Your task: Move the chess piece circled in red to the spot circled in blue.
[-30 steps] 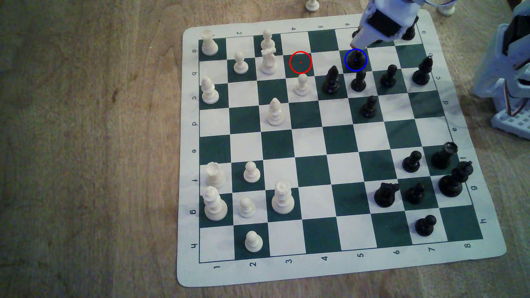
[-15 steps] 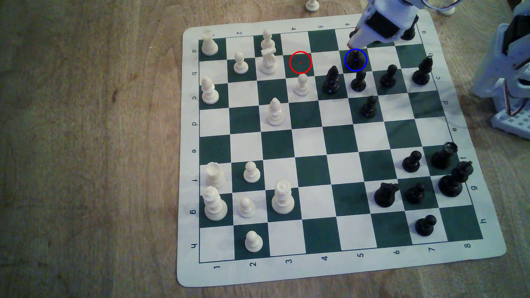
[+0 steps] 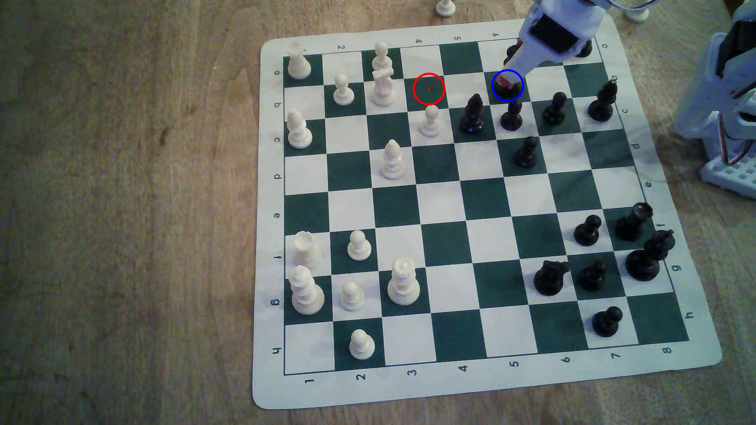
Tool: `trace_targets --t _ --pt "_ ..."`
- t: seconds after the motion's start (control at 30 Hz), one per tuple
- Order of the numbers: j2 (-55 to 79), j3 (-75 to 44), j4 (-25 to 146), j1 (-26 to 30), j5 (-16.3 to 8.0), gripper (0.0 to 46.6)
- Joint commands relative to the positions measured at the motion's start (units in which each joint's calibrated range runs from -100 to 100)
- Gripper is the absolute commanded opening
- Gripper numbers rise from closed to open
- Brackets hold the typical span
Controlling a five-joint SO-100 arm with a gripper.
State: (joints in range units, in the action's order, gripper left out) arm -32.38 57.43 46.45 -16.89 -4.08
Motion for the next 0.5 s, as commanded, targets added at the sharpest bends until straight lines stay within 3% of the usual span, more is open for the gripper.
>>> trace_targets --t 0.0,0.17,0.33,0.43,0.47 --pt "-4.5 -1.6 2.0 0.3 0.1 19.2" --pt "-7.7 -4.5 8.3 -0.1 0.1 19.3" --pt "-21.6 -5.3 16.7 2.1 0.2 19.2" --pt "-29.8 -5.6 24.6 5.2 0.3 17.2" --pt "-34.2 -5.6 30.0 7.0 0.4 14.0"
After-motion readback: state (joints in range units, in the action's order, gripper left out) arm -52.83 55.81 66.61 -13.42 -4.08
